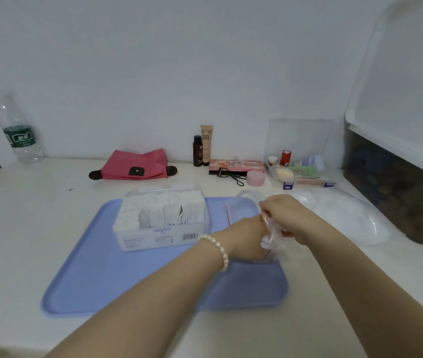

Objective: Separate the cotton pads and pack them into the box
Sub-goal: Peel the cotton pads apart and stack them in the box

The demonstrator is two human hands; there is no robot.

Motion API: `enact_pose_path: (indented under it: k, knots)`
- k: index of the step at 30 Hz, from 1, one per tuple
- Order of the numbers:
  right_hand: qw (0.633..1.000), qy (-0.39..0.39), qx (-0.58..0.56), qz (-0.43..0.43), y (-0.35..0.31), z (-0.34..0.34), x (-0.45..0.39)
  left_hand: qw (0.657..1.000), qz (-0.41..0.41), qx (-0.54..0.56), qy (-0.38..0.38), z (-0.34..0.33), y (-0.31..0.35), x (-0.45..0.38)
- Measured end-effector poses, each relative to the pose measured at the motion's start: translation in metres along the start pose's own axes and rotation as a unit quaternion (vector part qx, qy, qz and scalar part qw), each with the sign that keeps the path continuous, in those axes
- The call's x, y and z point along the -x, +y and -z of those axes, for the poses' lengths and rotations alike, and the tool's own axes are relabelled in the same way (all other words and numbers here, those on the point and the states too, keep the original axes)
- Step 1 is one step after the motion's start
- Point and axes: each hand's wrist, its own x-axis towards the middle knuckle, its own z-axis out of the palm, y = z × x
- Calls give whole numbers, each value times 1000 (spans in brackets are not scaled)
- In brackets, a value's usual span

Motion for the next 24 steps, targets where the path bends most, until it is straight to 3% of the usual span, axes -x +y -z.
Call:
enact_pose_path:
  k: [3, 5, 11, 20, 24]
  knots:
    - [1000, -9, 8, -7, 1, 1, 1, 993, 16, -110, -41, 3, 6, 0]
    - [999, -11, 31, 3, 3, 1, 3, 991, 19, -128, -25, 1, 9, 2]
    - [990, 24, 129, 56, 3, 9, 3, 994, -7, 33, 104, -9, 1, 5]
    - [994, 27, 82, 70, 2, 17, 9, 980, 18, 43, 193, 17, -19, 37]
    - [995, 14, 53, 84, -4, 11, 10, 953, 66, 153, 254, 33, -15, 52]
